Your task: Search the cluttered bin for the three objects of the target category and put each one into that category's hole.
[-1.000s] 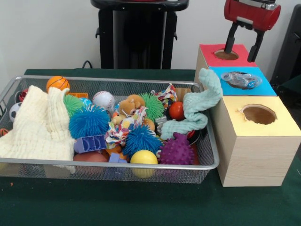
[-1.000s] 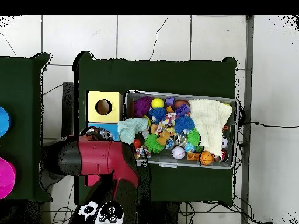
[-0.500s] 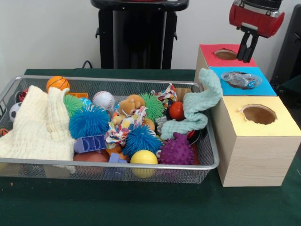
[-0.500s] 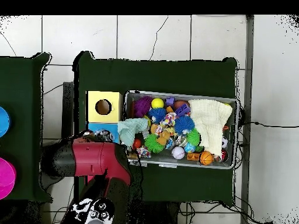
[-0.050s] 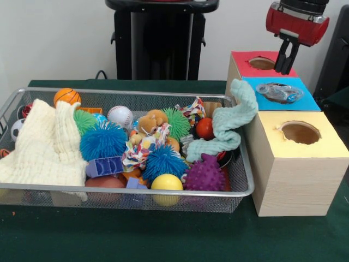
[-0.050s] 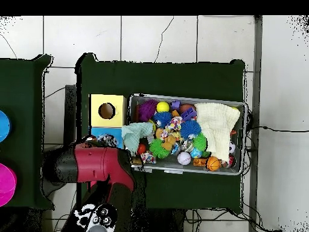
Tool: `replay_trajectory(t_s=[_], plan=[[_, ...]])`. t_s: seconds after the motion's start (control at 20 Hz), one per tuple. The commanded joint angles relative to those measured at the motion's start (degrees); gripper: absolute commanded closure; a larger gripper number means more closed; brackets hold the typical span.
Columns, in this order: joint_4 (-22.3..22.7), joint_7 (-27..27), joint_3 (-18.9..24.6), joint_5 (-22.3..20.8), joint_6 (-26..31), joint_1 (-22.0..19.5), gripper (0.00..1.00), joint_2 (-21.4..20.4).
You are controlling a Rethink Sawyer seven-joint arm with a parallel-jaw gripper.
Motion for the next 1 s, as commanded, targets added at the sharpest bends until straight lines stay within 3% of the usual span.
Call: replay_trajectory(t_s=[0.05, 0.45, 1.0], plan=[[1.44, 8.54, 3.3, 0.37, -6.25, -0.54, 1.0, 5.15], [0.91, 11.03, 3.07, 1.72, -14.85, 0.88, 1.0, 11.61], [1.42, 10.04, 3.48, 3.98, -16.57, 1.52, 1.0, 13.19]])
